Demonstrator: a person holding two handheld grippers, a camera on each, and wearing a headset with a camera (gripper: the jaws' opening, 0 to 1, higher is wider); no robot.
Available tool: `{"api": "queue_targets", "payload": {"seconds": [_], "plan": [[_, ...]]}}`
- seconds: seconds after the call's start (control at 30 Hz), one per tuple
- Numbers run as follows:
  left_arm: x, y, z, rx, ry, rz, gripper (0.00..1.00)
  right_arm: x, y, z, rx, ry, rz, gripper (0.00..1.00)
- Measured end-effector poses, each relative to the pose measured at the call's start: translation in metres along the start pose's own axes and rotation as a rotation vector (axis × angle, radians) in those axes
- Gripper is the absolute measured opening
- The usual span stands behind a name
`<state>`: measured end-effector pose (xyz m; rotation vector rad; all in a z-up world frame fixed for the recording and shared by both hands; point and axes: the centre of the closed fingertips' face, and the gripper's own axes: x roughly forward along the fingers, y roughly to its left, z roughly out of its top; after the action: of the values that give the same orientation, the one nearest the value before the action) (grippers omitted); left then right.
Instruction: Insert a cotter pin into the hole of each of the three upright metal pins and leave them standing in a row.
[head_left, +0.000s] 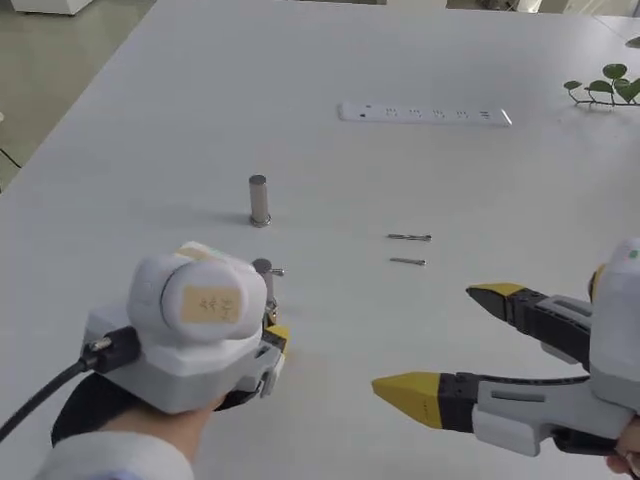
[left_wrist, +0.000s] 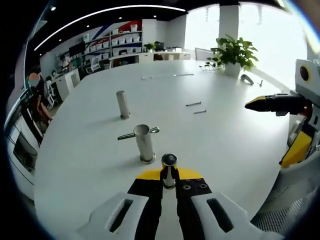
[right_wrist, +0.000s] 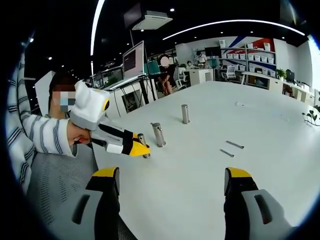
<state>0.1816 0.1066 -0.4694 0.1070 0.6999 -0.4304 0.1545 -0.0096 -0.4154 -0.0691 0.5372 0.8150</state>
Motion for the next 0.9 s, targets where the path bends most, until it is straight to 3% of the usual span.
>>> {"api": "queue_targets", "payload": {"seconds": [0.63, 0.8, 0.9], "plan": [[0.0013, -0.0003, -0.0023, 0.049, -0.010, 0.011, 0.05, 0.0009, 0.0027, -0.0036, 0.011, 0.021, 0.000, 0.84], [0.0041, -0.0022, 0.0008, 0.113, -0.035, 0.010, 0.05, 0.0021, 0.0038, -0.0009, 0.014, 0.014, 0.002, 0.84], [0.0054, -0.0027, 0.0018, 0.113, -0.042, 0.010, 0.05, 0.0033, 0.0038, -0.0011, 0.012, 0.018, 0.002, 0.84]]}}
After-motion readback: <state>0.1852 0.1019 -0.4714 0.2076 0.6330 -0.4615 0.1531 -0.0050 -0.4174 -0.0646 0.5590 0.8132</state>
